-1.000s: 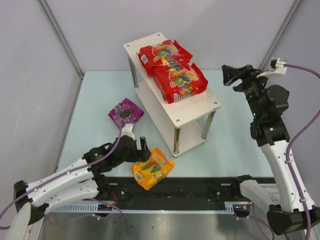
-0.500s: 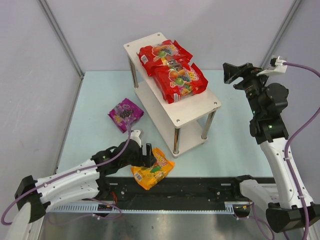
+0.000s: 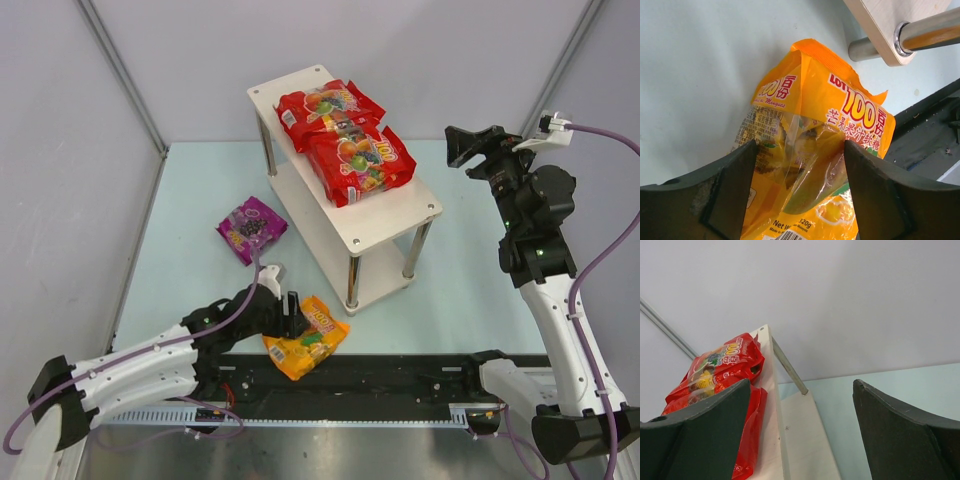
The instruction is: Place and organize the candy bags onto the shelf
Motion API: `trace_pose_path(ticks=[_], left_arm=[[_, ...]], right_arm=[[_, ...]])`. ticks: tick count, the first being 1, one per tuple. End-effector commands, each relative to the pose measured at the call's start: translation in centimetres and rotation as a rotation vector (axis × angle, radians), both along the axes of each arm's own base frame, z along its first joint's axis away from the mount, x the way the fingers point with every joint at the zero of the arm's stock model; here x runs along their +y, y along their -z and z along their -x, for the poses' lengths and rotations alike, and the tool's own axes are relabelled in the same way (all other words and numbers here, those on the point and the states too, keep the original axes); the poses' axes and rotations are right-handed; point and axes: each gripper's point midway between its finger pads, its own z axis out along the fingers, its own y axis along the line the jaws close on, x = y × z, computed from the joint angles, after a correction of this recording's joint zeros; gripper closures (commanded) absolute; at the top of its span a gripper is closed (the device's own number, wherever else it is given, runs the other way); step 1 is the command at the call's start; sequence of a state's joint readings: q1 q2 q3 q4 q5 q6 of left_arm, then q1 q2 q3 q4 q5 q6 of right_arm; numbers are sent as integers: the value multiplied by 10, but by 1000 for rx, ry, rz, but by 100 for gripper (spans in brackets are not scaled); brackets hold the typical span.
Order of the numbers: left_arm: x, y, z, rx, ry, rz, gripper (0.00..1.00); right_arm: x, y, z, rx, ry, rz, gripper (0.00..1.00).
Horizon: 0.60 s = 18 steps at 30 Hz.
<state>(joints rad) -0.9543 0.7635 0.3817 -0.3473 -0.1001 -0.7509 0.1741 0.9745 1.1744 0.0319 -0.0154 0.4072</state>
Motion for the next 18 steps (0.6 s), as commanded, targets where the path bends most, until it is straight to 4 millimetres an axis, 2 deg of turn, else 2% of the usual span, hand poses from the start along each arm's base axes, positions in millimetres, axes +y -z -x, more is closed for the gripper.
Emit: trace_pose_path(ticks=[1, 3, 6, 7, 9, 10, 12, 13, 14, 16, 17, 18], left_arm=[[-8, -3, 5, 8, 34, 52, 26], [-11, -2, 6, 9, 44, 64, 30], [-12, -4, 6, 4, 49, 74, 42], [-12, -4, 6, 4, 54, 71, 51], [-12, -7, 6, -2, 58, 72, 61], [-10, -7, 7, -2, 57, 65, 72], [-9, -18, 3, -24, 45, 76, 83], [-6, -19, 4, -23, 43, 62, 93], [-8, -31, 1, -40, 41, 74, 99], [-2, -40, -1, -63, 31, 53, 100], [-3, -56, -4, -88, 26, 67, 100], [2, -61, -6, -98, 12, 48, 100]], right_arm=[[-2, -5, 0, -19, 4, 3, 12], [-2, -4, 0, -16, 2, 2, 12], [0, -2, 0, -7, -5, -1, 12], [0, -1, -1, -3, -6, -1, 12], [0, -1, -1, -3, -5, 0, 12], [0, -1, -1, -3, -4, 0, 12], [0, -1, -1, -1, -4, 0, 12], [0, 0, -1, 0, -5, 1, 12], [0, 0, -1, 2, -6, -1, 12], [0, 1, -1, 5, -7, 0, 12], [0, 1, -1, 7, -8, -2, 12], [1, 1, 0, 5, -9, -2, 12]])
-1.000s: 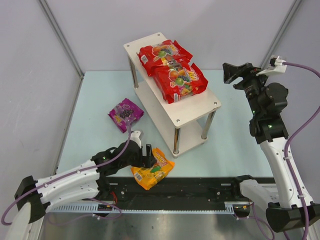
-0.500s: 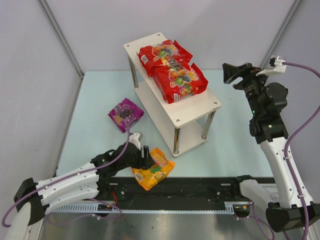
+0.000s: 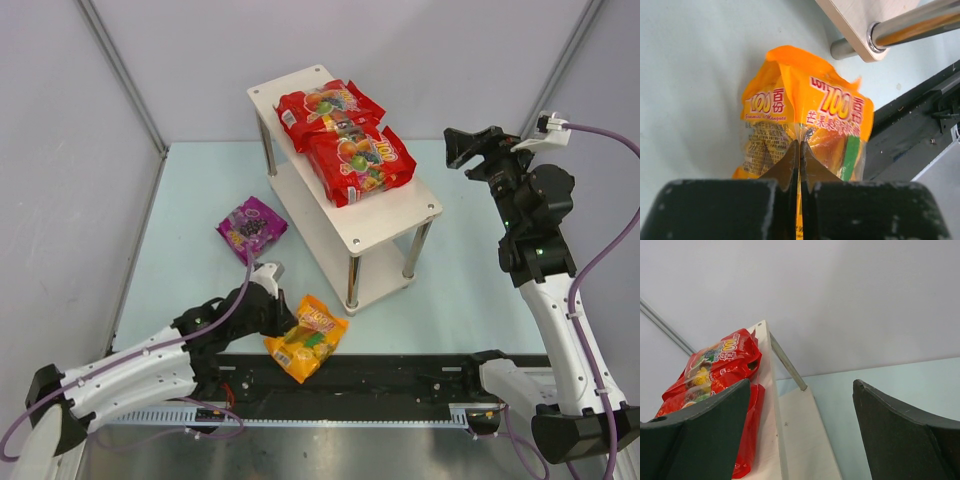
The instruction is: Place and organize the candy bags onto the shelf
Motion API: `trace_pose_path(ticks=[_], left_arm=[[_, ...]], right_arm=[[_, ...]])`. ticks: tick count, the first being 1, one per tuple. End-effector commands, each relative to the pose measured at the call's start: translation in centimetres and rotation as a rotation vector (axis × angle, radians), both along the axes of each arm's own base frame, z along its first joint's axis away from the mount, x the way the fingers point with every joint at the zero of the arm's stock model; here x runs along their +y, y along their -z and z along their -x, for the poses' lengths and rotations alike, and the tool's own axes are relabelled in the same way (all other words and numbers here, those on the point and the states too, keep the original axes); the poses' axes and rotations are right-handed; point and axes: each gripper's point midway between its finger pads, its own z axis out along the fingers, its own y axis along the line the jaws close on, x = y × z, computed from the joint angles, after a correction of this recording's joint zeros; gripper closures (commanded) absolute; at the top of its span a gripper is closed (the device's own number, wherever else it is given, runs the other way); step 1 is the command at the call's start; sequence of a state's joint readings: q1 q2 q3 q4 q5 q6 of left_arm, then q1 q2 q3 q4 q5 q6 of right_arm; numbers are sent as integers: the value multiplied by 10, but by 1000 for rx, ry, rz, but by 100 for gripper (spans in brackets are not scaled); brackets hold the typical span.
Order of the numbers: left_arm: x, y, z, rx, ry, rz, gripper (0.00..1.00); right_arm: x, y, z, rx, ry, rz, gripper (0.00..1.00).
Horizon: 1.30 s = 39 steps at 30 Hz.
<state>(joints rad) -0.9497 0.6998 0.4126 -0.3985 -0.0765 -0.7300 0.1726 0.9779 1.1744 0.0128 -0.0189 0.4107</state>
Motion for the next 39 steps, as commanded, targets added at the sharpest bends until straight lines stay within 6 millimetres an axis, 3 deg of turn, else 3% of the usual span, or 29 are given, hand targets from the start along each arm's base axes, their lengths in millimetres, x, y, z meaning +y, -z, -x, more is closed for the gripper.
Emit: trace_pose_path(ticks=[1, 8, 11, 14, 17, 21, 24, 28, 31, 36, 39], left_arm=[[2, -60, -12, -103, -21, 28, 100], [22, -117, -25, -221, -62, -25, 100], [45, -132, -36, -266, -126, -143, 100], [60, -127, -43, -264, -145, -291, 100], [62, -109, -51, -238, -148, -406, 100], [58, -103, -63, -263, -137, -466, 100], [66, -102, -74, -264, -153, -498, 100], [97, -106, -91, -264, -247, -543, 100], [108, -108, -100, -269, -274, -610, 100], [87, -78, -105, -206, -203, -651, 100], [63, -59, -102, -197, -143, -703, 100]], right_arm=[[0, -5, 1, -16, -9, -5, 12], [1, -4, 1, -11, -13, -4, 12], [2, -3, 1, -8, -16, -2, 12], [2, -1, 1, -4, -16, -1, 12], [2, 0, 0, 1, -18, 0, 12], [2, 2, -2, 6, -17, 3, 12], [4, 4, -3, 11, -25, 2, 12], [4, 7, -6, 23, -25, 5, 12], [4, 7, -6, 23, -25, 8, 12], [4, 8, -6, 25, -22, 13, 12], [4, 10, -7, 29, -22, 14, 12]])
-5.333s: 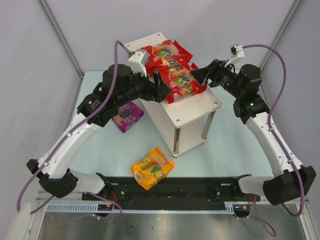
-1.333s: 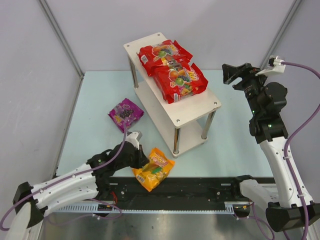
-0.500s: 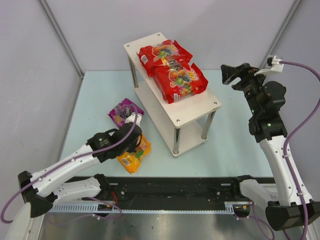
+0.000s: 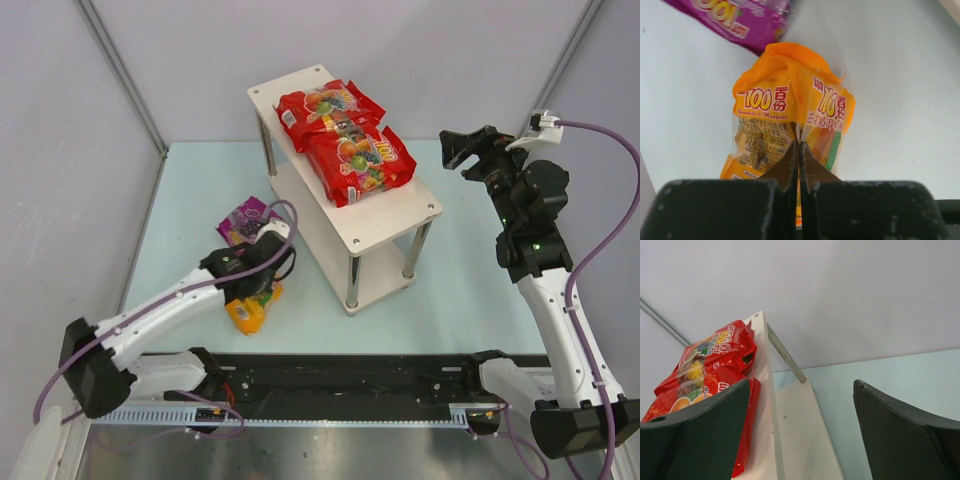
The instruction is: Place and organize the candy bags onto the shelf
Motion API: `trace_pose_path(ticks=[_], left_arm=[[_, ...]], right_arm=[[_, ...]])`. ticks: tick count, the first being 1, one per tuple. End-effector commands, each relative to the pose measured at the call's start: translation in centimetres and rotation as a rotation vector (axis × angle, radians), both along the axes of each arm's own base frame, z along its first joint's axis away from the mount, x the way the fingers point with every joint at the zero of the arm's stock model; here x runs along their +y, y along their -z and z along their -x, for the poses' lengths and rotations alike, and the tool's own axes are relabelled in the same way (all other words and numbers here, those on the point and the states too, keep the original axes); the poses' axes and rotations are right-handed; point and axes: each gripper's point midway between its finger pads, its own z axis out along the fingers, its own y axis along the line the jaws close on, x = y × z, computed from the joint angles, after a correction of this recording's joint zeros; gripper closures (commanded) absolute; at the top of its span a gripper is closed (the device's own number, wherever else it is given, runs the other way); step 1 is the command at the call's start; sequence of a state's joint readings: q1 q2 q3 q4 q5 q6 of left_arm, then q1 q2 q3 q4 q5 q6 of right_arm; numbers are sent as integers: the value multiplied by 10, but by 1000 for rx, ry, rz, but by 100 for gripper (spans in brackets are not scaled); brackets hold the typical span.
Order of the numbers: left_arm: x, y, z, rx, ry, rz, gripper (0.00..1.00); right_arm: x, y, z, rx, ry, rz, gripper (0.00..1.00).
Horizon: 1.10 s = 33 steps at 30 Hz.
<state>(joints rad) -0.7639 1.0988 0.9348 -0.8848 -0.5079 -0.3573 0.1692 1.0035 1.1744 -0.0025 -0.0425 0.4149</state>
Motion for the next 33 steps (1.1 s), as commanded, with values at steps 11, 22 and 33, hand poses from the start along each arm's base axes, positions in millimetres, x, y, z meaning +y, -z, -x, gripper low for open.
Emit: trace_pose_path(ticks=[11, 22, 33], left_arm=[[-94, 36, 16, 22, 156, 9, 100], [-133, 27, 33, 35, 207, 249, 88], [-181, 33, 60, 98, 273, 535, 82]], right_arm=[[1, 0, -2, -3, -11, 6, 12], [5, 2, -3, 6, -29, -5, 12], [6, 2, -2, 7, -38, -11, 12]])
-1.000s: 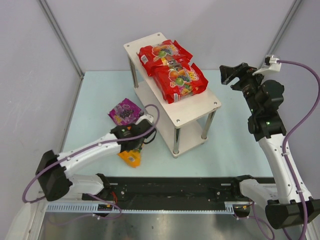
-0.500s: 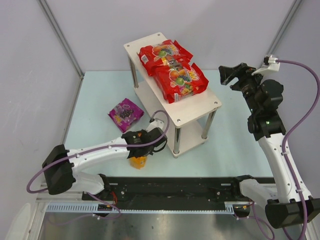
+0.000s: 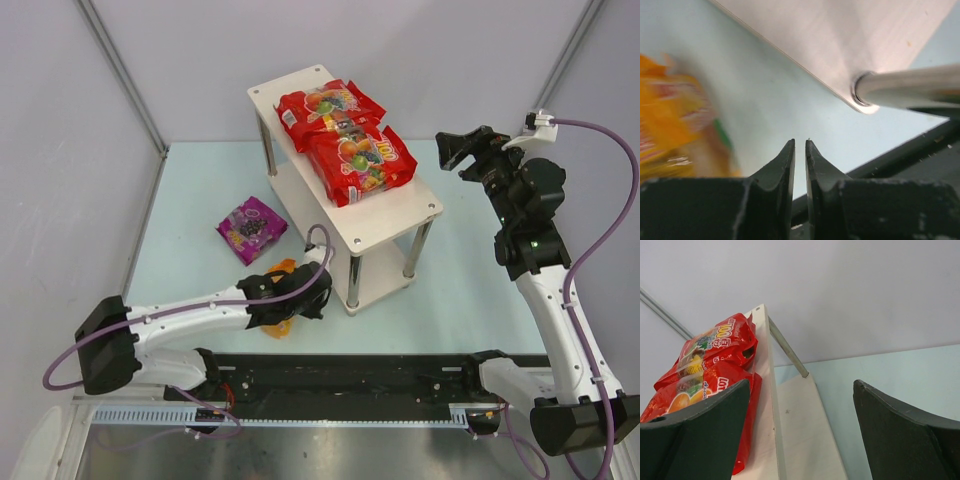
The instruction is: Place and organize the candy bags onto the shelf
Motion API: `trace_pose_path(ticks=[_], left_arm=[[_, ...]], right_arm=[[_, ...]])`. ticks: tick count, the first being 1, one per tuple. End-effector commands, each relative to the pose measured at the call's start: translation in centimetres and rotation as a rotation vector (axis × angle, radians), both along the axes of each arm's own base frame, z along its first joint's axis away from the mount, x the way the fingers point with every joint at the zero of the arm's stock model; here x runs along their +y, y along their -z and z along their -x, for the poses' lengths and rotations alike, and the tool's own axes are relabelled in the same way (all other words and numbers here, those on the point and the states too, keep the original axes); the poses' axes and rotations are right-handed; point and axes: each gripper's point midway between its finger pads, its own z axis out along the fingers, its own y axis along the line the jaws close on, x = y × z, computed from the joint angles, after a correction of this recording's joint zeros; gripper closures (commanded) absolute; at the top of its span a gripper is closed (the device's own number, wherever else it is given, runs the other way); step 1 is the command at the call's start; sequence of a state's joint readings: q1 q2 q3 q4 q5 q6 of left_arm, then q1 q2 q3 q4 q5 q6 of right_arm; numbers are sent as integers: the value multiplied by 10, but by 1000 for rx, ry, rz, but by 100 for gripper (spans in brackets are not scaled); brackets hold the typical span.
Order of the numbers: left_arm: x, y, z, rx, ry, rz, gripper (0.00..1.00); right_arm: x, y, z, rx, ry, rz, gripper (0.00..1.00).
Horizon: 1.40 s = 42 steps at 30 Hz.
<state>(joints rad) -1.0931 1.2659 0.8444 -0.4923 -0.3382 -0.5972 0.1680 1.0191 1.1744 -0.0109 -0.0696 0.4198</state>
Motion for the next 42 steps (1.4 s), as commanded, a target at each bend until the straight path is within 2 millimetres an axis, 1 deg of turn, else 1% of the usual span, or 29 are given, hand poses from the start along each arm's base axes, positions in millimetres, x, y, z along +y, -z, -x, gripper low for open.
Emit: trace_pose_path(ticks=[1, 2, 3, 5, 7, 8, 11, 12, 13, 14, 15, 16, 17, 18, 19, 20, 21, 23, 24, 26, 27, 29, 30, 32, 33, 35, 37, 40, 42], left_arm=[[-36, -13, 17, 44, 37, 235, 81], [-41, -17, 22, 50, 54, 272, 81], [-43, -14, 28, 56, 67, 287, 81], [-53, -23, 33, 49, 85, 351, 81], [-54, -38, 34, 24, 84, 386, 81], [-56, -49, 36, 9, 91, 403, 81], [-42, -81, 31, -58, 51, 431, 81], [-27, -93, 27, -98, 13, 430, 75], [-18, -99, 24, -118, -13, 430, 65], [-9, -105, 23, -136, -34, 431, 50], [12, -104, 16, -177, -105, 391, 32], [26, -113, 15, -189, -161, 427, 25], [43, -108, 9, -197, -227, 413, 20], [59, -100, 8, -187, -275, 386, 15], [73, -102, 5, -185, -349, 425, 15], [89, -95, 1, -183, -421, 413, 15], [103, -86, 3, -160, -488, 397, 15], [127, -86, 1, -189, -589, 400, 16], [140, -79, 4, -176, -653, 374, 17], [159, -74, 3, -188, -744, 319, 17], [169, -66, 6, -175, -775, 266, 18], [177, -58, 4, -162, -819, 188, 18], [181, -46, 5, -142, -842, 105, 17], [190, -37, 7, -136, -903, 27, 16], [201, -31, 10, -139, -966, -24, 16], [209, -26, 14, -148, -1010, -27, 15], [211, -28, 12, -169, -1044, 67, 15], [213, -22, 9, -170, -1058, 136, 17], [218, -15, 6, -170, -1076, 115, 16]], right_arm=[[1, -6, 2, -16, -13, -16, 12], [2, -5, 1, -13, -16, -17, 12], [2, -4, 1, -10, -17, -19, 12], [3, -4, 0, -8, -21, -25, 12], [4, -3, 0, -5, -26, -28, 12], [5, -3, 0, -5, -29, -28, 12], [5, -3, 0, -2, -30, -32, 12], [4, -4, 0, -6, -28, -31, 12], [5, -3, 0, -2, -31, -32, 12], [5, -4, 0, -5, -31, -32, 12], [5, -4, 0, -3, -30, -34, 12], [5, -3, 0, -2, -31, -33, 12], [5, -2, -1, 0, -30, -33, 12], [5, -3, -1, 0, -29, -35, 12], [5, -3, 0, -2, -30, -35, 12], [6, -3, 0, 0, -33, -34, 12], [6, -2, -1, 1, -36, -34, 12], [6, -2, 0, 0, -35, -34, 12], [6, -2, 0, 0, -34, -32, 12], [6, -3, 0, -3, -35, -29, 12], [7, -2, 0, -1, -37, -29, 12], [6, -3, 1, -5, -35, -28, 12], [6, -4, 2, -6, -36, -30, 12], [6, -5, 2, -9, -38, -29, 12], [6, -5, 2, -8, -35, -27, 12], [6, -4, 1, -7, -35, -24, 12], [6, -3, 0, -5, -36, -20, 12], [6, -1, -1, -1, -35, -17, 12], [7, 0, -2, 3, -40, -20, 12]])
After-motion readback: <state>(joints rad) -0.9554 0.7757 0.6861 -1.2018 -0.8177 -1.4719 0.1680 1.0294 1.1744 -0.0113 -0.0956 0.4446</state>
